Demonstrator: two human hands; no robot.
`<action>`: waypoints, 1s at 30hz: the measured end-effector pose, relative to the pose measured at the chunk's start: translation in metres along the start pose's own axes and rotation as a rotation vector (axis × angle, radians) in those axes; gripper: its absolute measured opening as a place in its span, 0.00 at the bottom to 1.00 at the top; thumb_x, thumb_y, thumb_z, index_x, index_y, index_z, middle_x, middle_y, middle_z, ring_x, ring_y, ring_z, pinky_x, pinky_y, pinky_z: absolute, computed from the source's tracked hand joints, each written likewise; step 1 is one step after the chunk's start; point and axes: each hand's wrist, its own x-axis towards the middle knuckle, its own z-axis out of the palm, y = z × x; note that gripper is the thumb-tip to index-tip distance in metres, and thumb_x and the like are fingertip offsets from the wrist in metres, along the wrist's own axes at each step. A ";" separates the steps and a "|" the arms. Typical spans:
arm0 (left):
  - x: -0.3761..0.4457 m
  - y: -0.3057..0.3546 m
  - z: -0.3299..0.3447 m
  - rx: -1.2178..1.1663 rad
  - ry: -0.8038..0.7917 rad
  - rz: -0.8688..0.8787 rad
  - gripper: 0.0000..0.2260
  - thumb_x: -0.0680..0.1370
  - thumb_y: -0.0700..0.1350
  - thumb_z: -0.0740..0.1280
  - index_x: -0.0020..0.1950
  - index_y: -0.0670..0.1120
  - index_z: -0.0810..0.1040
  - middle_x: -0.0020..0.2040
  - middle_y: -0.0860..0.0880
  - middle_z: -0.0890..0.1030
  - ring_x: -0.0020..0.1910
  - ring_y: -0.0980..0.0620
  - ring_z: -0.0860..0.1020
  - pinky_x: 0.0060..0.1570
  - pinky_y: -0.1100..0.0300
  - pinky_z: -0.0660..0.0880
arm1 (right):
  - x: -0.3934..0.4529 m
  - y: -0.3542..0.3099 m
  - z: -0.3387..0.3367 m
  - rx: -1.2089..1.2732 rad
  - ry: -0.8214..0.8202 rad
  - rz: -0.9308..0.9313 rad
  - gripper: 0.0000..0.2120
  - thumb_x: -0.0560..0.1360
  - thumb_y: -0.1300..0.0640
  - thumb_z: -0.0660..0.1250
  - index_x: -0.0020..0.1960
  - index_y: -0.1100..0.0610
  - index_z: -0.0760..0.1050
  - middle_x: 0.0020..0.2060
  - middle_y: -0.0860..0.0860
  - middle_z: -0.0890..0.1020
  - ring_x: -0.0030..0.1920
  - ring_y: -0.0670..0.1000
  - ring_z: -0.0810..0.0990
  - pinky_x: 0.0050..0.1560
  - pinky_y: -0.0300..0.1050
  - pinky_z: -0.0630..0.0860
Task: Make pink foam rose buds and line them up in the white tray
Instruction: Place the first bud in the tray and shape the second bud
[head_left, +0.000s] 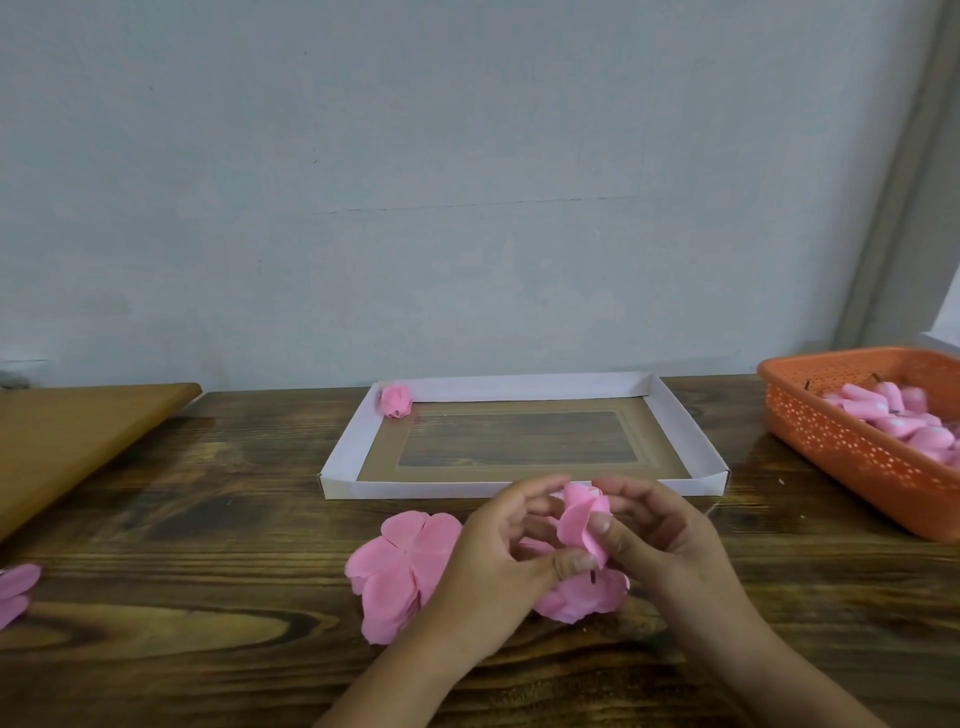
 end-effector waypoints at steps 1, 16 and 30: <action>0.000 0.000 0.000 -0.003 -0.001 0.006 0.24 0.72 0.43 0.79 0.65 0.57 0.78 0.58 0.53 0.86 0.57 0.51 0.84 0.52 0.59 0.80 | 0.000 0.000 0.000 0.002 -0.001 0.001 0.21 0.66 0.59 0.73 0.58 0.62 0.79 0.46 0.59 0.87 0.46 0.55 0.87 0.40 0.44 0.83; -0.003 0.007 -0.003 0.146 0.058 0.092 0.11 0.79 0.46 0.72 0.54 0.64 0.82 0.53 0.61 0.85 0.55 0.59 0.83 0.52 0.62 0.80 | 0.000 0.003 0.002 -0.010 -0.017 -0.047 0.22 0.64 0.59 0.75 0.57 0.60 0.79 0.47 0.58 0.87 0.49 0.54 0.86 0.45 0.44 0.83; -0.005 0.005 0.000 0.249 0.122 0.158 0.06 0.81 0.46 0.70 0.48 0.58 0.80 0.46 0.59 0.84 0.48 0.57 0.82 0.44 0.66 0.78 | -0.003 0.000 0.005 -0.093 -0.059 -0.087 0.18 0.66 0.60 0.76 0.55 0.57 0.81 0.47 0.53 0.87 0.49 0.51 0.86 0.45 0.39 0.82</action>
